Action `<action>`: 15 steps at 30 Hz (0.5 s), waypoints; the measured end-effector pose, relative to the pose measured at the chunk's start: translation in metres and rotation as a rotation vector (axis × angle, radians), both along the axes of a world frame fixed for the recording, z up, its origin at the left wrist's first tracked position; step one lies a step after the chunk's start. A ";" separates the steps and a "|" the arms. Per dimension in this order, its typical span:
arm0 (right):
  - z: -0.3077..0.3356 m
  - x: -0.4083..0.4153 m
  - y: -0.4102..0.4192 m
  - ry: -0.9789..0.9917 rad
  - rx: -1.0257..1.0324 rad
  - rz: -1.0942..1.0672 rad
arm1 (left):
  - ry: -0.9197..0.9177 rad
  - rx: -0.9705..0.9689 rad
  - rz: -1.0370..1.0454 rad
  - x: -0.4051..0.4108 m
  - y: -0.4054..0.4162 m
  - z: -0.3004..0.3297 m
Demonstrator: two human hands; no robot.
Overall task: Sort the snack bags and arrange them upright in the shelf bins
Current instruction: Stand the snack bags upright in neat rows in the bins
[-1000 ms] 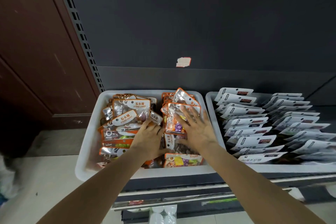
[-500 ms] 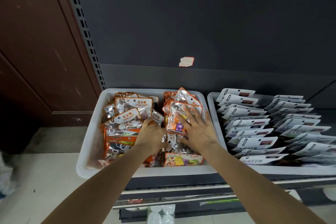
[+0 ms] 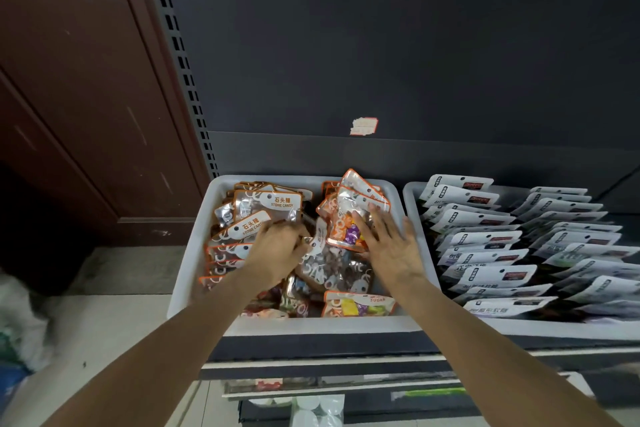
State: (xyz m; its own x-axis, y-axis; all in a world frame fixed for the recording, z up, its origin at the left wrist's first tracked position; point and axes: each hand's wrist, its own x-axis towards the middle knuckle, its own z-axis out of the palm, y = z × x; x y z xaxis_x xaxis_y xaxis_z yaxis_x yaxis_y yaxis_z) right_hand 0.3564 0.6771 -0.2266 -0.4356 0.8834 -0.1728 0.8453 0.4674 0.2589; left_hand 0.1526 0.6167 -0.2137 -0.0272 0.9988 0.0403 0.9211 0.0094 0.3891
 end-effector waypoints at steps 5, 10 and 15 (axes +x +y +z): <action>0.006 -0.001 -0.003 -0.023 -0.009 -0.015 | -0.297 0.087 0.202 -0.003 -0.004 0.024; 0.010 -0.001 -0.008 0.023 -0.068 0.007 | -0.367 0.179 0.353 -0.002 -0.003 0.033; 0.019 -0.004 -0.006 0.295 -0.030 0.000 | -0.226 0.165 0.219 0.010 0.005 0.040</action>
